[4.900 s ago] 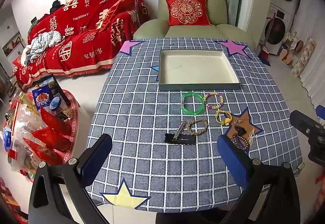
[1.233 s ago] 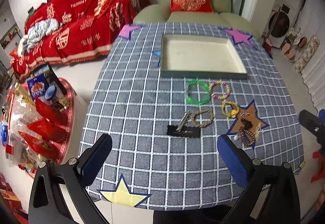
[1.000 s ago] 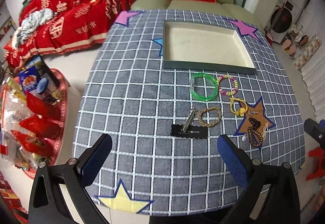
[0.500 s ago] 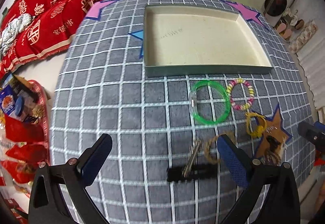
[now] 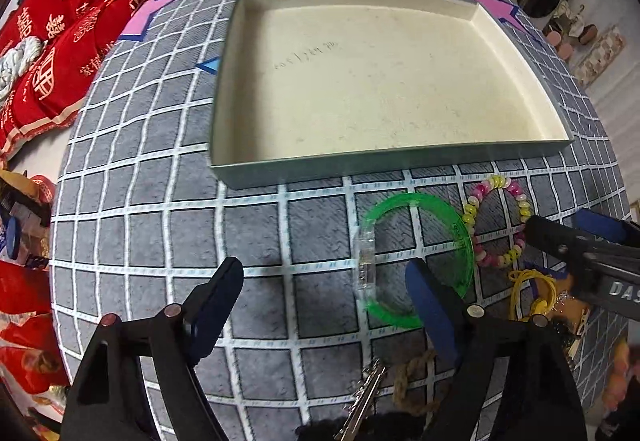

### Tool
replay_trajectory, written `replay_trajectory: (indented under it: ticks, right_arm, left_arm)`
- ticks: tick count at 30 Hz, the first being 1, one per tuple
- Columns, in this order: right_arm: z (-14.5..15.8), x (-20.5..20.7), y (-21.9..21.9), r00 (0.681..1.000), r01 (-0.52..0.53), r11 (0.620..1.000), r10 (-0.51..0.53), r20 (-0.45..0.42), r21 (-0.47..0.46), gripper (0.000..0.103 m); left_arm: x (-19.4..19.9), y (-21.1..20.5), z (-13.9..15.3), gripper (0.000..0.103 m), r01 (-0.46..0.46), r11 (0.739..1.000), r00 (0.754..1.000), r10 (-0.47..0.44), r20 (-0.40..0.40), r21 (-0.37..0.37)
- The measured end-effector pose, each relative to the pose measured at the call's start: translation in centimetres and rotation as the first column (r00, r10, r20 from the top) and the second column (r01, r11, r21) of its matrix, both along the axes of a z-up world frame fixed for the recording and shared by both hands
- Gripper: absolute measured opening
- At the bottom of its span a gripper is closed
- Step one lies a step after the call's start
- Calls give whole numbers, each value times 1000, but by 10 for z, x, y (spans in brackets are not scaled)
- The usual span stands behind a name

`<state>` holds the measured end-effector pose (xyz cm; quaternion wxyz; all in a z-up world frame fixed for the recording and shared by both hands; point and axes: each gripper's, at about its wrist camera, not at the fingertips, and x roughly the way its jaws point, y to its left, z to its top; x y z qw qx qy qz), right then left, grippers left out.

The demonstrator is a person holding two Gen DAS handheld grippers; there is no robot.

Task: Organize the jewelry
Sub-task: 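Grasp the green bangle with the left tool while the right tool grasps the beaded bracelet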

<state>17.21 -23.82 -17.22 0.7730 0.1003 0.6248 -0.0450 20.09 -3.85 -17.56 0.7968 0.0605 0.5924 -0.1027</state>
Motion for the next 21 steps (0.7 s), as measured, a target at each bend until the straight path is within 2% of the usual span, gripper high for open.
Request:
replay_trajectory:
  ticks: [2, 3, 4, 6, 9, 11, 12, 13, 14, 15, 21]
  right_arm:
    - [-5, 4, 3, 1000, -13, 1000, 13, -12, 9, 79]
    - [-6, 6, 6, 1000, -27, 1000, 27, -13, -5, 79]
    - [-6, 8, 11, 999, -44, 999, 44, -8, -19, 76]
    - [-7, 11, 20, 996, -85, 995, 85, -8, -46, 74]
    - [-7, 11, 33, 992, -124, 987, 124, -8, -106, 64]
    - [-7, 11, 41, 990, -141, 984, 142, -2, -105, 48]
    - [-6, 10, 43, 989, -149, 983, 150, 2, -106, 41]
    - [-6, 10, 46, 988, -156, 982, 157, 5, -105, 25]
    - [-7, 10, 48, 987, -157, 983, 159, 5, -98, 13]
    - [-7, 10, 47, 988, -152, 985, 153, 5, -85, 10]
    - [5, 0, 18, 992, -121, 993, 121, 37, 7, 10]
  left_arm:
    - [2, -4, -4, 91, 9, 1000, 1000, -9, -1, 16]
    - [3, -5, -5, 91, 10, 1000, 1000, -10, -2, 19]
    - [3, -6, -6, 85, 8, 1000, 1000, -8, -4, 19]
    - [5, -6, -9, 79, 5, 1000, 1000, -5, -18, 19]
    - [7, -7, -8, 75, 9, 1000, 1000, -9, -11, 12]
    - [6, -8, -5, 64, 22, 1000, 1000, -22, -5, -1]
    - [5, -9, -4, 52, 32, 999, 999, -32, 0, -5]
    - [4, -11, -2, 35, 45, 999, 999, -45, 6, -9]
    - [4, -13, -2, 27, 60, 998, 998, -60, 8, -14]
    - [4, -15, -1, 18, 68, 998, 998, -67, 7, -18]
    - [6, -9, 10, 18, 55, 995, 998, -54, 18, -86]
